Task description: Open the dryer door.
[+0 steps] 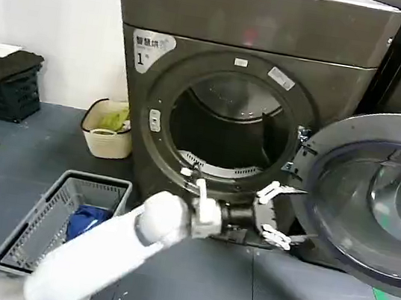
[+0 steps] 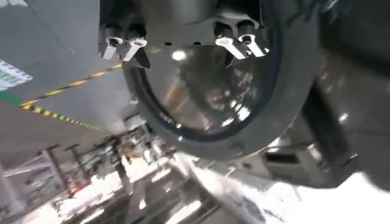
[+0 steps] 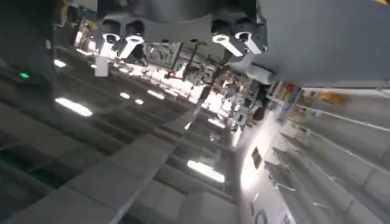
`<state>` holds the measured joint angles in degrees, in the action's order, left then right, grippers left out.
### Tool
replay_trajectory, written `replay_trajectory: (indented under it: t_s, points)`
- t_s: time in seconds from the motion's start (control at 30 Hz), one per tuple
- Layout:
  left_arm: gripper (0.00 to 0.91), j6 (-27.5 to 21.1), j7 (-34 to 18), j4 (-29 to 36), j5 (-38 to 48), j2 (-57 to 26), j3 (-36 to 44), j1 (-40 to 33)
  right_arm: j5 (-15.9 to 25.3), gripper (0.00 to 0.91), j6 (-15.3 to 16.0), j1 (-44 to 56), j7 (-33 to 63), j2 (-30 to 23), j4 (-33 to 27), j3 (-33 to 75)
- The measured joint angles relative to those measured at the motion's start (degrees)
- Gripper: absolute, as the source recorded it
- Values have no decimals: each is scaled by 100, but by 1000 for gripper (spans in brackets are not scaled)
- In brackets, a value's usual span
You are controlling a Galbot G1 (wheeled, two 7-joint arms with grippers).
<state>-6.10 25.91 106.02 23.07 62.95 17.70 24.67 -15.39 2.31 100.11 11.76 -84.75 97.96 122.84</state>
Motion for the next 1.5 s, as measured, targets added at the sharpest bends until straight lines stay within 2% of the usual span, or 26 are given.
replay_trajectory:
  t_s: [0.23, 0.43, 0.77, 1.03, 1.23, 1.33, 1.5]
  points:
    - [907, -513, -351, 836, 361, -993, -824, 935, 19, 907, 29, -80, -30, 176, -154, -66]
    - [907, -1126, -807, 1445, 912, -1797, -1786, 2012, 100, 907, 29, -126, -30, 299, -306, -93]
    - [907, -2178, -2125, 1967, 2239, -2500, -3522, 3754, 138, 907, -37, -71, -74, 371, -547, -110]
    - [907, -3262, -3900, 2020, 4063, -2645, -4749, 4488, 59, 907, -97, -7, -197, 371, -668, -37]
    - [907, -3611, -4879, 1787, 5247, -2791, -5657, 5151, -279, 907, -193, 4, -329, 305, -652, -83]
    - [907, -3614, -5276, 1597, 5690, -2821, -5965, 5344, -432, 907, -225, 7, -388, 280, -609, -105]
    - [907, -3614, -5858, 1162, 6516, -2906, -6290, 5553, -452, 907, -317, 25, -450, 274, -602, -110]
